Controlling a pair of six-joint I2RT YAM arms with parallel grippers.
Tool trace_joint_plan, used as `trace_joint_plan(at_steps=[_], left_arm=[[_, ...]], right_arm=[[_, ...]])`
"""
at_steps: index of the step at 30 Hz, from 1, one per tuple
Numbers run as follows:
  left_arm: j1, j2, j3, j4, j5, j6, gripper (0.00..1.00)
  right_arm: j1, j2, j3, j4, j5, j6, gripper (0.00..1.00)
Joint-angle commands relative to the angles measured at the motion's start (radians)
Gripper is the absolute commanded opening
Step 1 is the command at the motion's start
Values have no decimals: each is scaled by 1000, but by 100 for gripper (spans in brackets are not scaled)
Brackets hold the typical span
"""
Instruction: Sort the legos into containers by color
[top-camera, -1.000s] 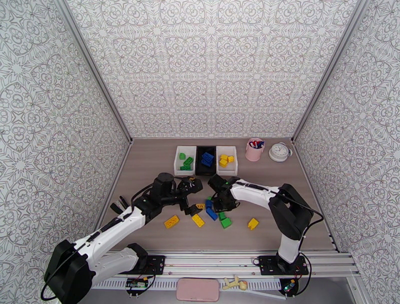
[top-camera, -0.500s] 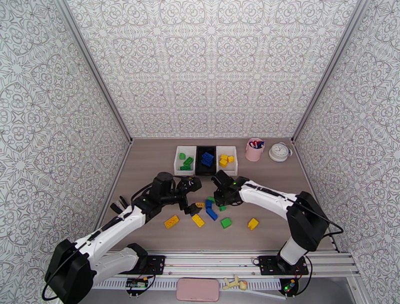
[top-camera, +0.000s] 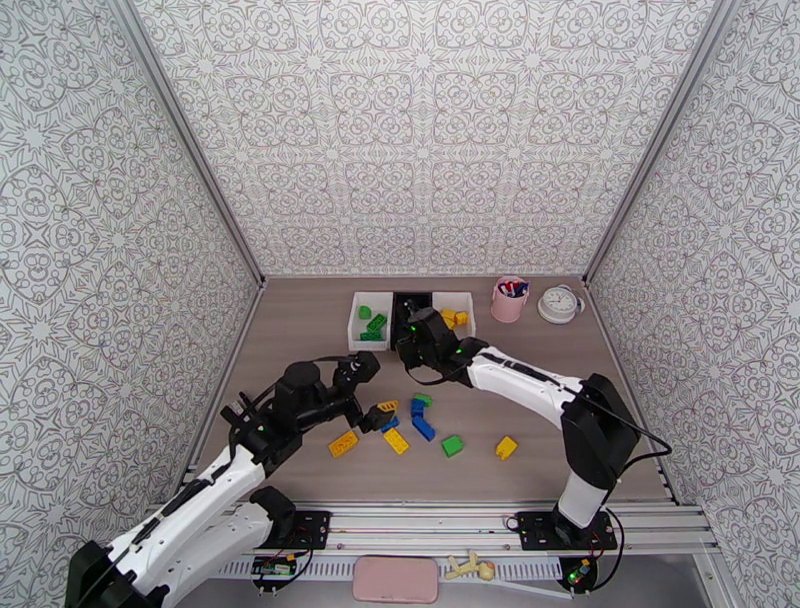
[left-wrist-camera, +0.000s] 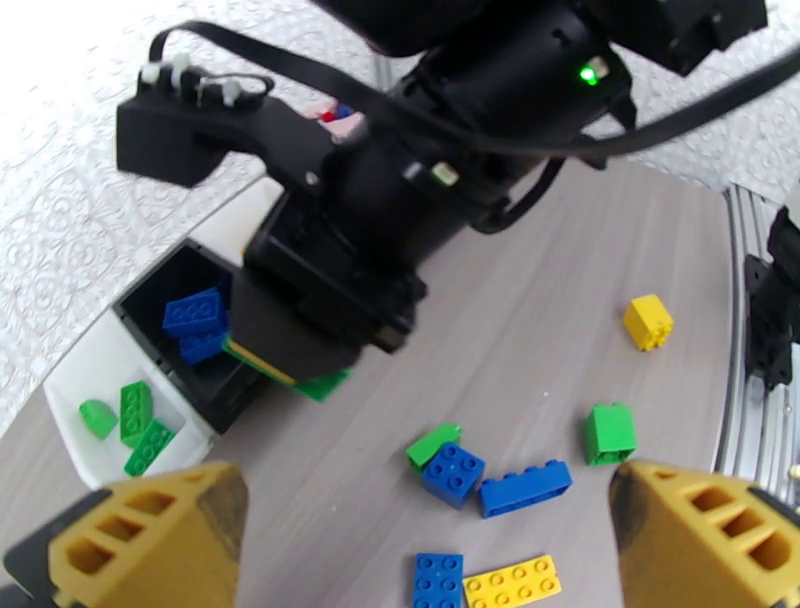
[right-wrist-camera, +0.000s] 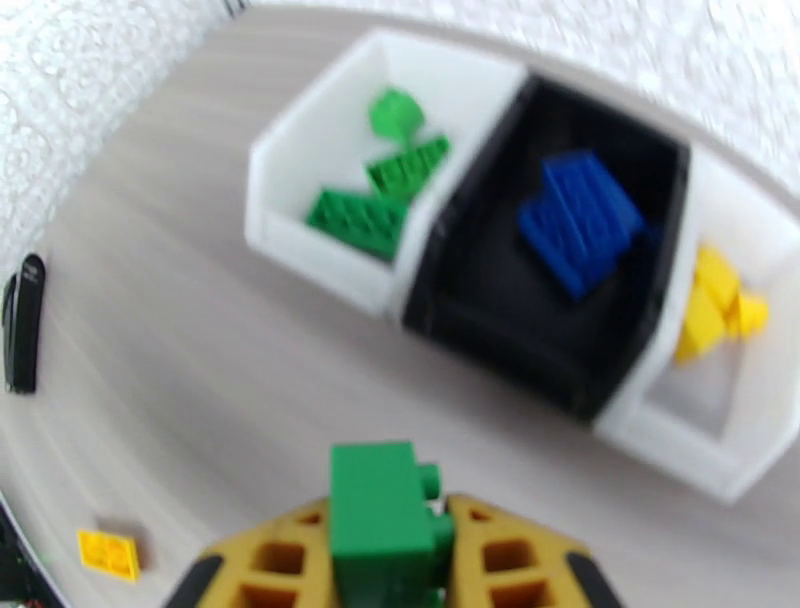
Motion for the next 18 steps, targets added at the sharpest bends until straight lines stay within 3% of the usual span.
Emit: trace_joint_plan(at_steps=[1,4,18], left_arm=[[-1,-48,-43,-19,-111,-85,100],[0,-68,-54,-33,-176,-114,100],[2,-73,-72,-47,-228,-187,100]], right_arm=[[-12,76,71,187,13,-90,20],[-17,161,155,238,-2,-112,20],[-61,555,601,289,-44,-89,18]])
